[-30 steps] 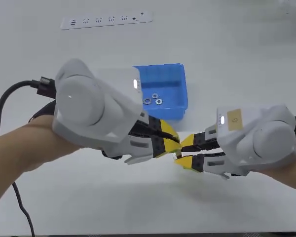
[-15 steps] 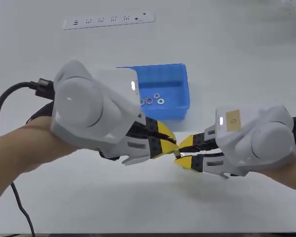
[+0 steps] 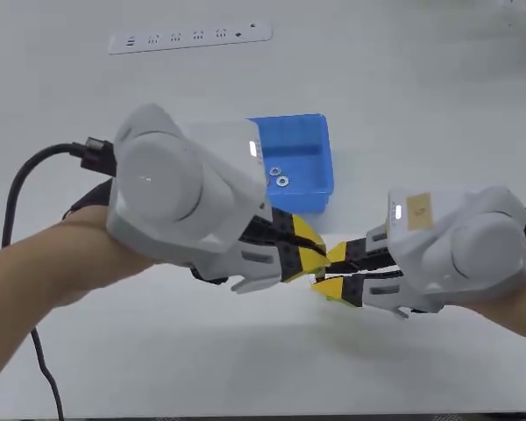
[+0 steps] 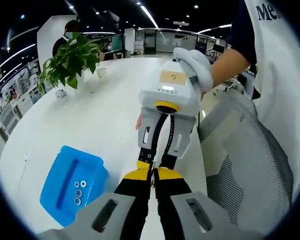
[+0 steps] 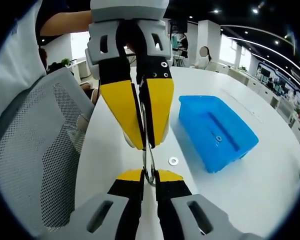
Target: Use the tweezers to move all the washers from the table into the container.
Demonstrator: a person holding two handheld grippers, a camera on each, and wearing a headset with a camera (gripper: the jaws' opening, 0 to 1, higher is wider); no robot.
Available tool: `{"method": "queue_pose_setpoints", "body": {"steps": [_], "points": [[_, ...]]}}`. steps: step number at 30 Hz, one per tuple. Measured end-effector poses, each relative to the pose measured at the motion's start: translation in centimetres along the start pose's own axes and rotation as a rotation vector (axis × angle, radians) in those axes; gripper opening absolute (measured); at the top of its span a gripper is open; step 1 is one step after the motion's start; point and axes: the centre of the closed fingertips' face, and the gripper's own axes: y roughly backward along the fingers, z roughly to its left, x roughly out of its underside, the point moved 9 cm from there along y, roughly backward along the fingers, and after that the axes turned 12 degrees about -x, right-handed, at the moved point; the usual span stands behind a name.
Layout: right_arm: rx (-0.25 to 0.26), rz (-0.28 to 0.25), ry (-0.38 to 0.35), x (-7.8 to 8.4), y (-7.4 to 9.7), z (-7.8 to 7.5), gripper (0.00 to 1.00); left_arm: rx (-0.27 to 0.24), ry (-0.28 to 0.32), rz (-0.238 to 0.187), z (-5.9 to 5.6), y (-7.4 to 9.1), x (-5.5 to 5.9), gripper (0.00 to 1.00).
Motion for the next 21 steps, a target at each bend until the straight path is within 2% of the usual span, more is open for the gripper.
{"method": "queue_pose_setpoints", "body": {"steps": [4, 9, 16, 21], "points": [[-0.006, 0.002, 0.012, -0.6, -0.2, 0.1, 0.10, 0.005, -0.002, -0.006, -0.1, 0.5, -0.1, 0.07], [-0.004, -0.016, 0.021, -2.2, 0.0, 0.0, 0.10, -0.005, 0.001, -0.022, 0.5, 2.0, -0.5, 0.07], [0.025, -0.055, 0.046, -5.2, 0.7, -0.6, 0.10, -0.057, 0.003, -0.056, 2.0, 5.0, -1.4, 0.07], [0.032, -0.071, 0.060, -6.4, 0.8, -1.0, 0.10, -0.091, -0.032, -0.061, 2.3, 6.0, -1.8, 0.07]]}}
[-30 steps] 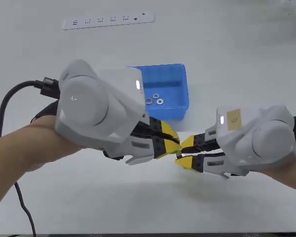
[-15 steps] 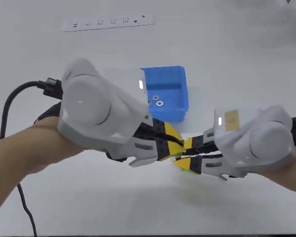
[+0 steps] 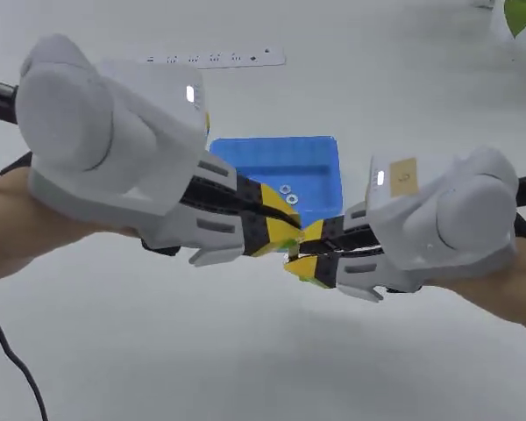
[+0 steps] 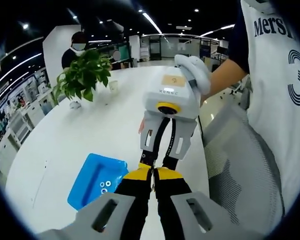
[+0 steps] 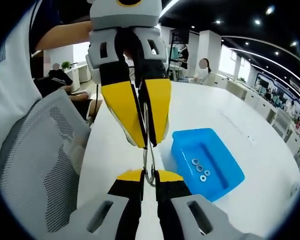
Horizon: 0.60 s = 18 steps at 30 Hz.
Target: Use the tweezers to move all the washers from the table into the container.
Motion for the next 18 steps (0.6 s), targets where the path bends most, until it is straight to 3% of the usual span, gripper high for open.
{"method": "queue_pose_setpoints", "body": {"steps": [11, 18], "points": [[0.028, 0.000, 0.071, -2.5, 0.9, -2.0, 0.10, -0.040, -0.032, -0.031, 2.3, 1.4, -1.3, 0.07], [0.053, -0.010, 0.103, -3.8, 1.1, -5.2, 0.10, -0.057, -0.081, -0.031, 5.5, 1.2, -2.1, 0.07]]}}
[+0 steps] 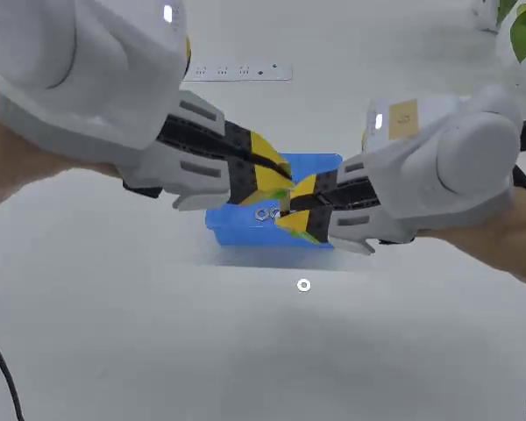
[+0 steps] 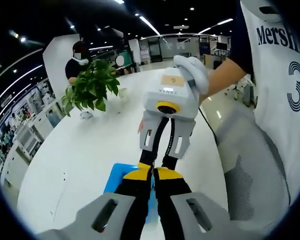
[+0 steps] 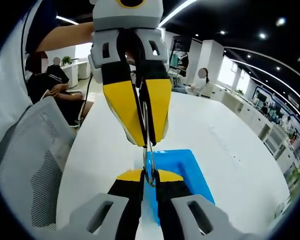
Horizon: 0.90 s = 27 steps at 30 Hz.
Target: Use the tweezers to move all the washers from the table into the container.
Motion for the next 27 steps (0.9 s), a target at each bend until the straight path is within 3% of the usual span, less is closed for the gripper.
{"method": "queue_pose_setpoints", "body": {"steps": [6, 9, 15, 19, 27], "points": [[0.031, 0.006, 0.004, 0.3, -0.1, -2.8, 0.10, -0.014, -0.010, -0.002, 2.6, -1.4, 0.3, 0.07], [0.033, 0.022, -0.017, 1.5, -1.0, -4.3, 0.10, -0.018, 0.003, 0.006, 3.7, -2.8, 1.5, 0.07], [0.001, 0.053, -0.059, 3.5, -2.3, -5.3, 0.10, -0.024, 0.060, 0.013, 4.0, -4.7, 3.7, 0.07], [-0.027, 0.085, -0.078, 4.9, -3.7, -5.7, 0.10, -0.010, 0.105, 0.043, 4.3, -6.1, 5.6, 0.07], [-0.046, 0.083, -0.127, 5.8, -5.0, -6.5, 0.10, -0.002, 0.148, 0.054, 4.7, -7.2, 6.9, 0.07]]}}
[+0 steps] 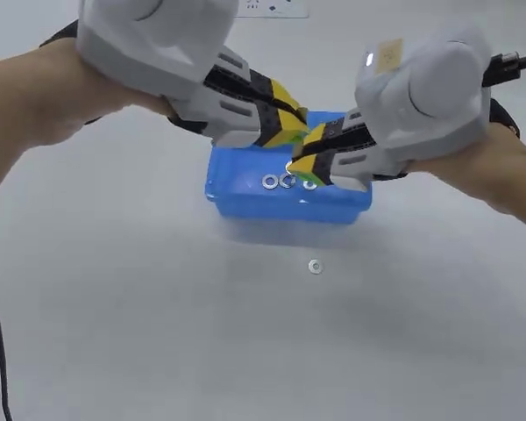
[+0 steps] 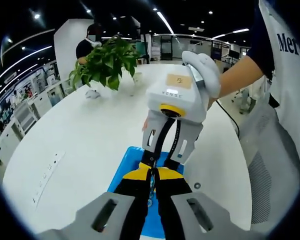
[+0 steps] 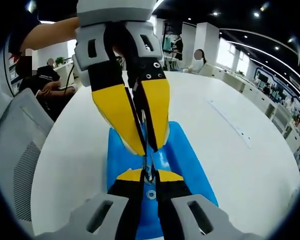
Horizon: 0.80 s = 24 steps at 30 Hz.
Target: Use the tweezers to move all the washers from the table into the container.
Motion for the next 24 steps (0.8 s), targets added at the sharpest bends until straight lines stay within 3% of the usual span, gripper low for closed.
{"method": "queue_pose_setpoints", "body": {"steps": [7, 15, 18, 24], "points": [[-0.011, 0.038, 0.004, 0.9, -0.2, 0.0, 0.10, 0.013, 0.016, 0.019, -0.2, -0.7, 0.7, 0.07], [-0.013, 0.031, -0.012, 1.1, -0.1, 0.0, 0.11, 0.018, 0.001, 0.026, -0.4, -0.6, 0.6, 0.07], [-0.010, 0.018, -0.016, 0.9, 0.4, 0.0, 0.12, 0.019, -0.005, -0.001, -0.9, -0.2, 0.1, 0.07], [-0.027, 0.010, 0.001, 0.8, 1.3, 0.8, 0.12, 0.032, -0.040, -0.010, -1.6, 0.3, -0.7, 0.07]]}}
